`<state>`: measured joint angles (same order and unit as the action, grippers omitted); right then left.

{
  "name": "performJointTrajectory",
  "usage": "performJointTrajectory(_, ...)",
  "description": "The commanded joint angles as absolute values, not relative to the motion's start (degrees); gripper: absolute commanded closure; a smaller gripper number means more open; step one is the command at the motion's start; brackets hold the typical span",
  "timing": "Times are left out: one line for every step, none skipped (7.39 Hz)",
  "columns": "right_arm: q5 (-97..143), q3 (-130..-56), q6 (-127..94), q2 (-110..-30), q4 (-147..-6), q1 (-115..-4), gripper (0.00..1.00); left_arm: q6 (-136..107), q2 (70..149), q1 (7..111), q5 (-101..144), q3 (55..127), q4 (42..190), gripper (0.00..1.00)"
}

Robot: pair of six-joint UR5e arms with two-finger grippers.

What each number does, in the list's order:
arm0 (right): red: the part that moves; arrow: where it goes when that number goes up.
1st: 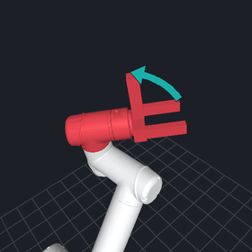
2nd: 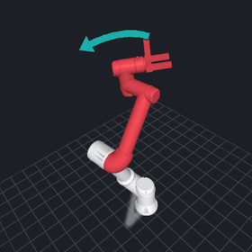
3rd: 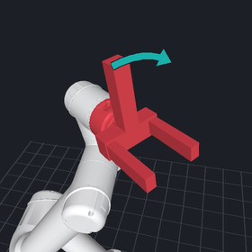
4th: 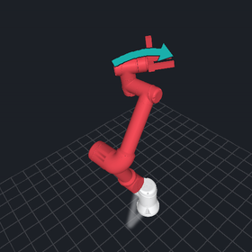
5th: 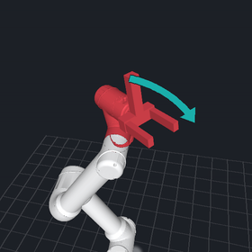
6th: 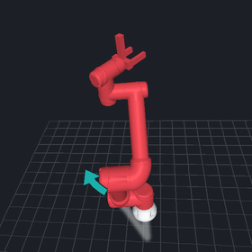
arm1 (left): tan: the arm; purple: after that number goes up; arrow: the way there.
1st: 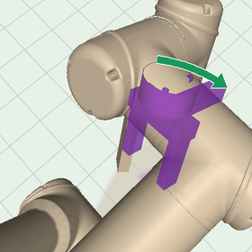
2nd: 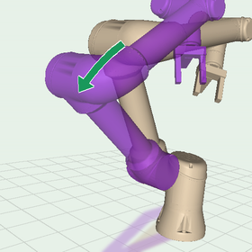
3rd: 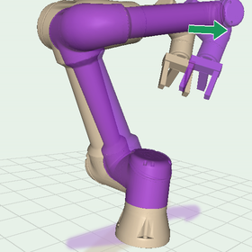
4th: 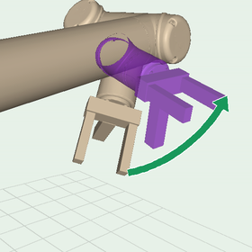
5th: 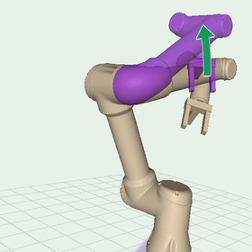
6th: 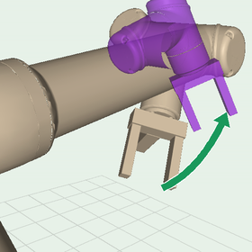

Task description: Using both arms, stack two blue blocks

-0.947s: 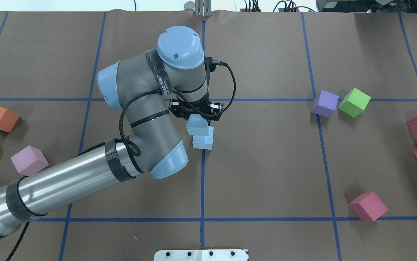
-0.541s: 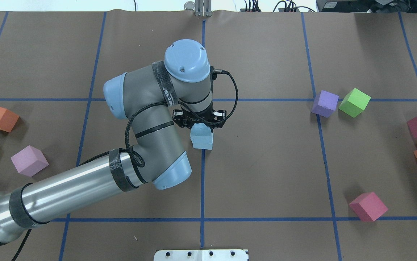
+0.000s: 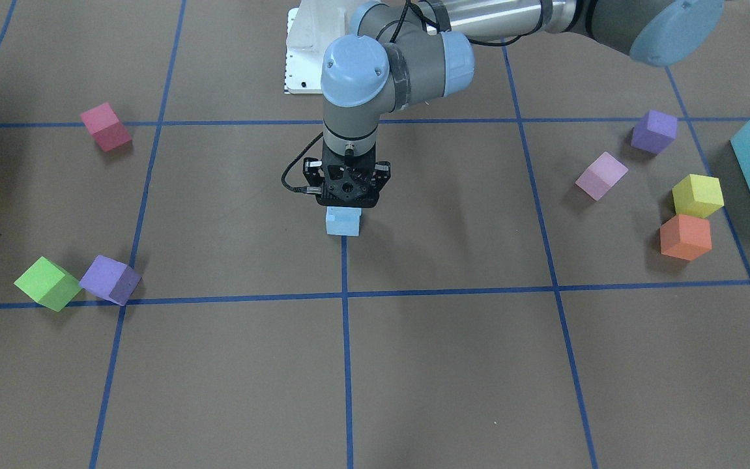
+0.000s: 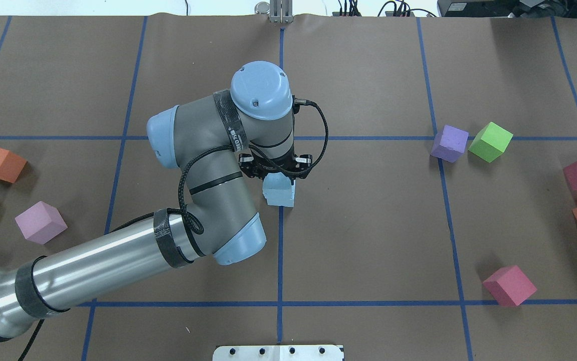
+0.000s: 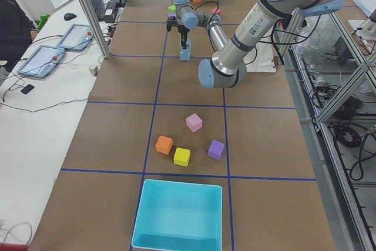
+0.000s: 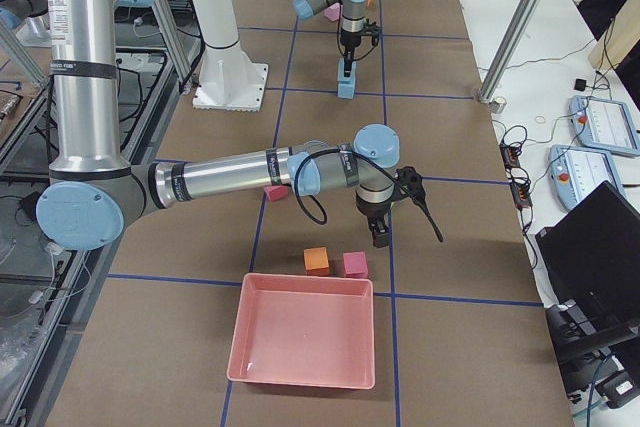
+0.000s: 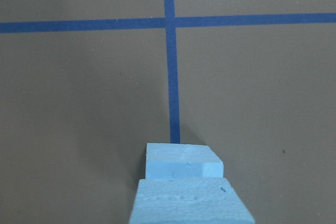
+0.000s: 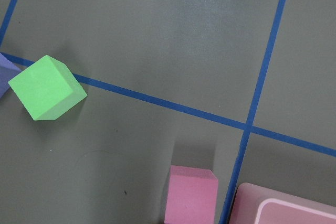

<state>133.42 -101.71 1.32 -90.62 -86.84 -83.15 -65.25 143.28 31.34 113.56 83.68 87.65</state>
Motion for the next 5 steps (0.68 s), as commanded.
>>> performJointTrajectory(133.42, -101.69, 1.32, -90.62, -86.84, -83.14, 0.0, -65.39, 143.44, 30.77, 113.47, 83.32, 87.71, 0.41)
performJointTrajectory(133.42, -101.69, 1.32, -90.62, -86.84, -83.14, 0.0, -65.3, 143.52, 30.41, 113.47, 83.32, 87.71, 0.41)
performJointTrajectory(133.42, -101.69, 1.32, -90.62, -86.84, -83.14, 0.0, -65.13, 143.61, 30.41, 113.38, 83.23, 87.98, 0.41)
performJointTrajectory(133.5, -101.69, 1.32, -90.62, -86.84, -83.14, 0.0, -65.04, 143.7, 30.41, 113.38, 82.45, 89.02, 0.41)
performJointTrajectory(133.42, -101.69, 1.32, -90.62, -86.84, -83.14, 0.0, -64.87, 143.7, 30.41, 113.38, 82.27, 89.21, 0.41)
